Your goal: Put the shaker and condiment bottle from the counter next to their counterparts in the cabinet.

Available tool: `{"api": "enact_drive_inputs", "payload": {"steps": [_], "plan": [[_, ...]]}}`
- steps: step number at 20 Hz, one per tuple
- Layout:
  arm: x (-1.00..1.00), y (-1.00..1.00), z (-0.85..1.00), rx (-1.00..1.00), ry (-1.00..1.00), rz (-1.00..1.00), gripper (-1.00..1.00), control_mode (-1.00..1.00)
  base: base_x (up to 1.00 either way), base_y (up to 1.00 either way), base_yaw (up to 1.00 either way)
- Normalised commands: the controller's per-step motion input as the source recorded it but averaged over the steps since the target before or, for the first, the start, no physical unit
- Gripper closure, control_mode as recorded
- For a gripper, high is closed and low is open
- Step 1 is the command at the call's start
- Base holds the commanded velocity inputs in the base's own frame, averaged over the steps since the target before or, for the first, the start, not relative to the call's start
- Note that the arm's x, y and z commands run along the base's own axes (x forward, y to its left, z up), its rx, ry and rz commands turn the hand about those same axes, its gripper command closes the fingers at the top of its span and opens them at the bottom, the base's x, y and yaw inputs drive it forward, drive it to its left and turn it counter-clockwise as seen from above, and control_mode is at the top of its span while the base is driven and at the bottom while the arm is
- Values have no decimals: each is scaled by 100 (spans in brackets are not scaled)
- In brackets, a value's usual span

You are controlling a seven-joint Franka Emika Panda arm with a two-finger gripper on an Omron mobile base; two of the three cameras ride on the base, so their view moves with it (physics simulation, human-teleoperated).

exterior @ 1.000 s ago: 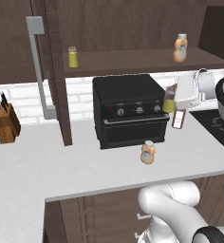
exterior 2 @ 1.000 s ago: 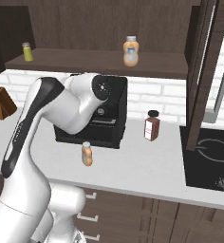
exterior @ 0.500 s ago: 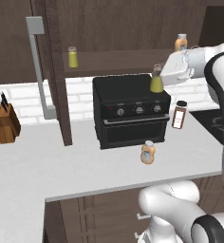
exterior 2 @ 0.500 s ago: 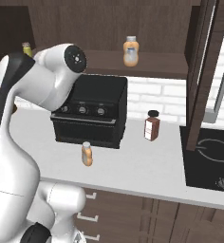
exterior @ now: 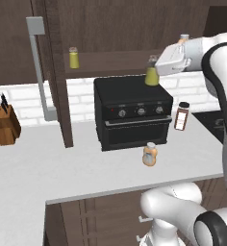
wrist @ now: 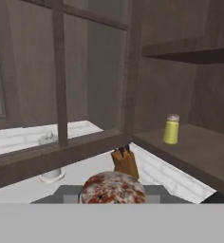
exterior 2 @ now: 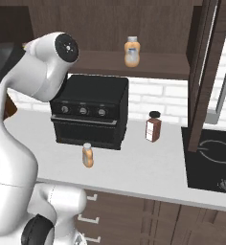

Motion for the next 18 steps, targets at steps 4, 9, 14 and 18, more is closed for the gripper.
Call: {"api": "enact_drive_inputs", "payload": {"steps": [4,9,14,18], "plan": [[35,22,0,9,-5,0,100,-100,0,0,0],[49,59,0,1,-1,0,100,-100,0,0,0],[50,64,0,0,-1,0,100,-100,0,0,0],[57,25,0,-1,-4,0,100,-100,0,0,0]]}}
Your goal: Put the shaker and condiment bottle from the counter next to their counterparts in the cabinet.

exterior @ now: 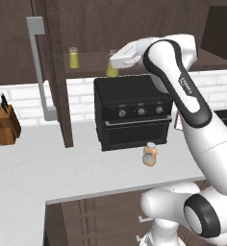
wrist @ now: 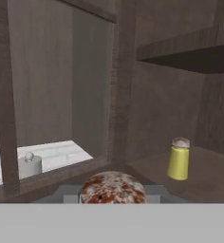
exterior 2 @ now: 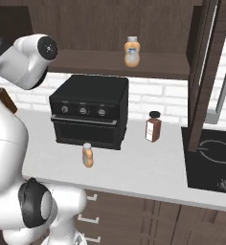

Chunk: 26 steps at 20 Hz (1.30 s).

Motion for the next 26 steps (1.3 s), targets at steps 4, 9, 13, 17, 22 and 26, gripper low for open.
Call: {"api": "enact_drive_inputs", "payload": {"steps": [4,9,13,17,22,26], "plan": [[60,0,0,-10,-14,1,100,-100,0,0,0],[46,10,0,-9,-13,3,100,-100,0,0,0],[12,31,0,-3,-1,1,100,-100,0,0,0],[0,32,0,0,2,0,100,-100,0,0,0],[4,6,0,0,6,0,100,-100,0,0,0],[12,0,0,0,2,0,100,-100,0,0,0]]}}
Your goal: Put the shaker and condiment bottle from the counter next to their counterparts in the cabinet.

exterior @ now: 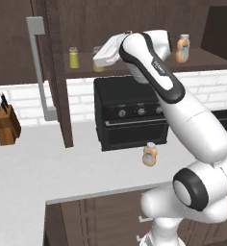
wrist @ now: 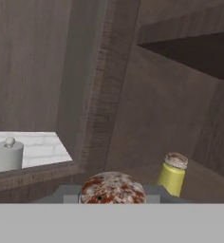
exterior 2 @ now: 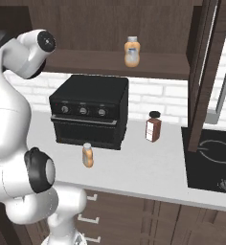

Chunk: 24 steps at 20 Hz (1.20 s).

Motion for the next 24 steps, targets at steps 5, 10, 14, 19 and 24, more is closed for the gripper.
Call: {"api": "enact_drive_inputs", "payload": {"steps": [5,10,14,19,24], "plan": [[23,0,-5,0,0,0,100,-100,0,0,0],[23,0,-17,0,0,0,100,-100,0,0,0],[20,0,-8,0,0,0,100,-100,0,0,0],[25,0,-1,0,0,0,100,-100,0,0,0],[35,0,-1,0,2,0,100,-100,0,0,0]]}}
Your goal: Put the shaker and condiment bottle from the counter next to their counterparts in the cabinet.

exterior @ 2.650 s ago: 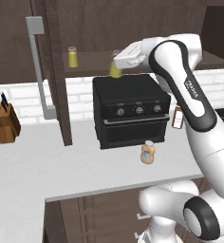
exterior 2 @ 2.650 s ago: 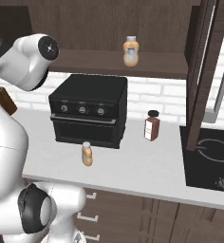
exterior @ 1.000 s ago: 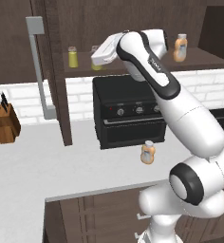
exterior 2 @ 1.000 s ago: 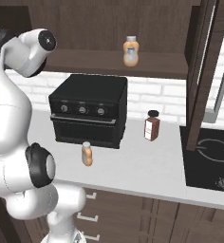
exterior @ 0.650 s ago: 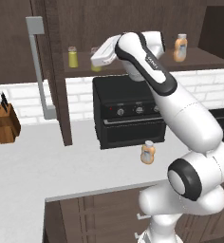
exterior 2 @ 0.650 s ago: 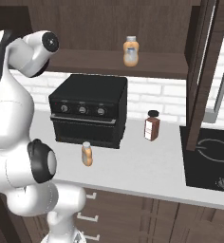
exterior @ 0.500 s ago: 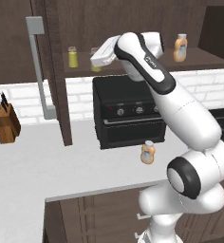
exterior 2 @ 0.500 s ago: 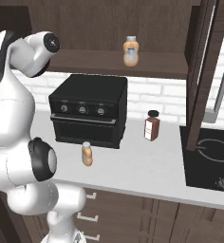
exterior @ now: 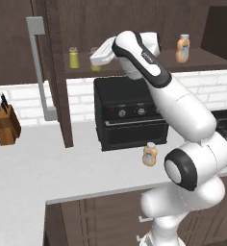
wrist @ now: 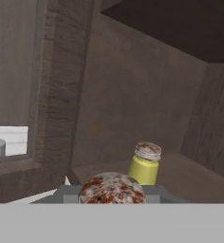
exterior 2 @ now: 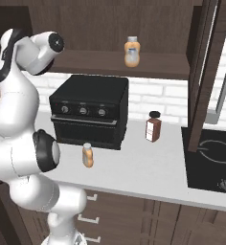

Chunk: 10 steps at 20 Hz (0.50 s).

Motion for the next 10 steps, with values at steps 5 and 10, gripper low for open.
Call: {"api": "enact_drive_inputs", "payload": {"steps": [5,10], "plan": [[36,3,-3,0,7,0,100,-100,0,0,0],[35,14,-2,0,8,0,100,-100,0,0,0]]}}
